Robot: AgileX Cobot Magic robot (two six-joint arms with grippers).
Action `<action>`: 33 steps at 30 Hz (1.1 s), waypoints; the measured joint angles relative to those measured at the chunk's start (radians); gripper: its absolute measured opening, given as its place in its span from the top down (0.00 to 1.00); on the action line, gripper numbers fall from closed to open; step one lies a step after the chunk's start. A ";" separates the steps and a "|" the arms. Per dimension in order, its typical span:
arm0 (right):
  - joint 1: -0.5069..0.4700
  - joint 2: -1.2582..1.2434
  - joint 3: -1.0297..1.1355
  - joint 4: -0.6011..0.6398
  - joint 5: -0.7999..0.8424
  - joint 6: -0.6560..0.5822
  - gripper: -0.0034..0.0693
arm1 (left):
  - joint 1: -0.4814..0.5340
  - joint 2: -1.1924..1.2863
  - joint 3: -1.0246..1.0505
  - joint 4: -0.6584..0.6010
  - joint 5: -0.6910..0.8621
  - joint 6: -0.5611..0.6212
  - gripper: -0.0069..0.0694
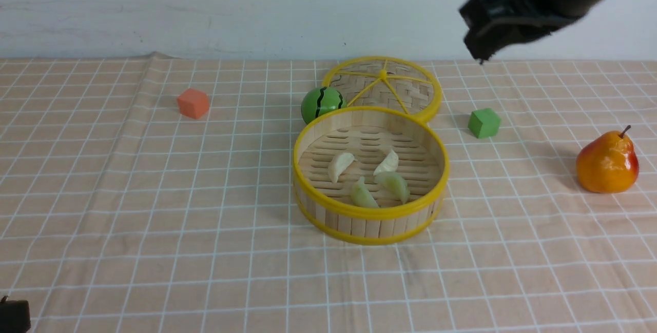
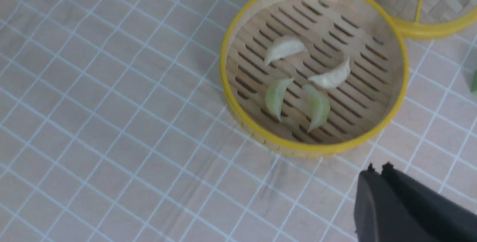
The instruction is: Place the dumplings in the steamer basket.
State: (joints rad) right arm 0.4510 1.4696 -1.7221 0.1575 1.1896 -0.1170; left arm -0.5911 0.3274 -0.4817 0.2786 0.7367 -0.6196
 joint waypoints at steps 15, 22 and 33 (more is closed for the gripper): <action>0.000 -0.757 0.843 0.151 -0.752 -0.119 0.93 | 0.000 -0.116 0.056 0.004 -0.076 -0.007 0.87; 0.000 -0.933 0.958 0.154 -0.817 -0.119 0.93 | 0.000 -0.116 0.056 0.005 -0.076 -0.007 0.86; 0.000 -0.971 0.999 0.154 -0.769 -0.119 0.91 | 0.000 -0.116 0.056 0.005 -0.072 -0.007 0.86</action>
State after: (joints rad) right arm 0.4510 0.4984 -0.7233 0.3116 0.4207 -0.2359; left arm -0.5911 0.2110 -0.4252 0.2838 0.6645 -0.6261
